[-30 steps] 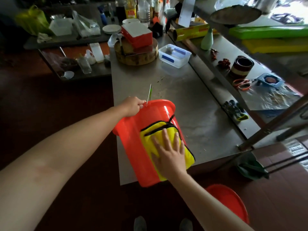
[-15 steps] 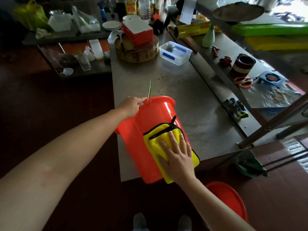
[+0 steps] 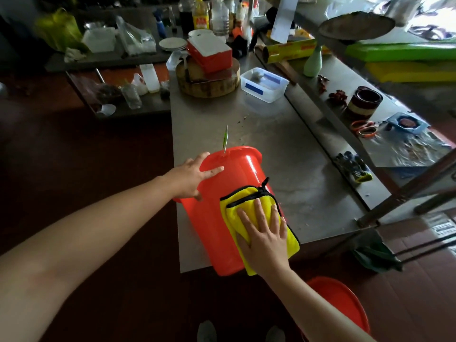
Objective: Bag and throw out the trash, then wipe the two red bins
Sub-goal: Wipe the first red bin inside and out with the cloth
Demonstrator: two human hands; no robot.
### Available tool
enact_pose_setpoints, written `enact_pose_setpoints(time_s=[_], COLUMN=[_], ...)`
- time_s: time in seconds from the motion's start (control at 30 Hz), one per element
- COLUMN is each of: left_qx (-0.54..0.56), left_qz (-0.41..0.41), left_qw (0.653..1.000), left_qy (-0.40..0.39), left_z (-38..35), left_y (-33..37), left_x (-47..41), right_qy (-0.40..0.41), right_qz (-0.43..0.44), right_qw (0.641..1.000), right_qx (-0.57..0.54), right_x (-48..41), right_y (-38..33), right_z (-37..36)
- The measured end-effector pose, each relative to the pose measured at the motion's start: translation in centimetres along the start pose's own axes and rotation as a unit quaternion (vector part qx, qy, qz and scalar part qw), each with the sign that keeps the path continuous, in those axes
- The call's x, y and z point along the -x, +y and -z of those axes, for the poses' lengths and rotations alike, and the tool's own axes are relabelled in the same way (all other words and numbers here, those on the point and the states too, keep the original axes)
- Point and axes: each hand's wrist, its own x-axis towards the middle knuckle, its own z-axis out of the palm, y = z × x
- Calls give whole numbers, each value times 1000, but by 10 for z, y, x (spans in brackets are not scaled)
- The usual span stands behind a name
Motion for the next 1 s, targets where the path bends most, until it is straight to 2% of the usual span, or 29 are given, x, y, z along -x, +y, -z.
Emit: enact_pose_setpoints(time_s=[0.2,0.3,0.4,0.5,0.63,0.7,0.77,0.83,0.9,1.0], left_qx=[16,18,7,9,30,34,44,47,35,36], left_qz=[9,10,9,10,17,19,22,18,12,9], left_qw=[1000,1000,1000,1000,999,999,999,999,999,999], left_qy=[-1,0,9,14,10,9,8,7,12,6], left_z=[5,4,2,3,1,1,1,2,0,-4], left_y=[1,0,1,3,2,2,3,2,-1,-5], left_x=[-5,-2,-1,-3,-4,-5,-6,-7,-5,-1], right_qy=[3,1,14,26,-13,-19,-12,10,21,10], right_qz=[144,164,112,15,-118,-141,-147,-112,-35,69], right_qw=[987,984,993,998,976,964,969,986,998,997], right_qx=[71,68,21,-57,-185,-223,-199,-126,-57,21], right_x=[14,13,12,13,5,2,5,12,20,28], right_y=[-20,-9,16,41,62,62,53,38,23,7], right_z=[-18,-16,-12,-8,-2,-2,-2,-6,-12,-21])
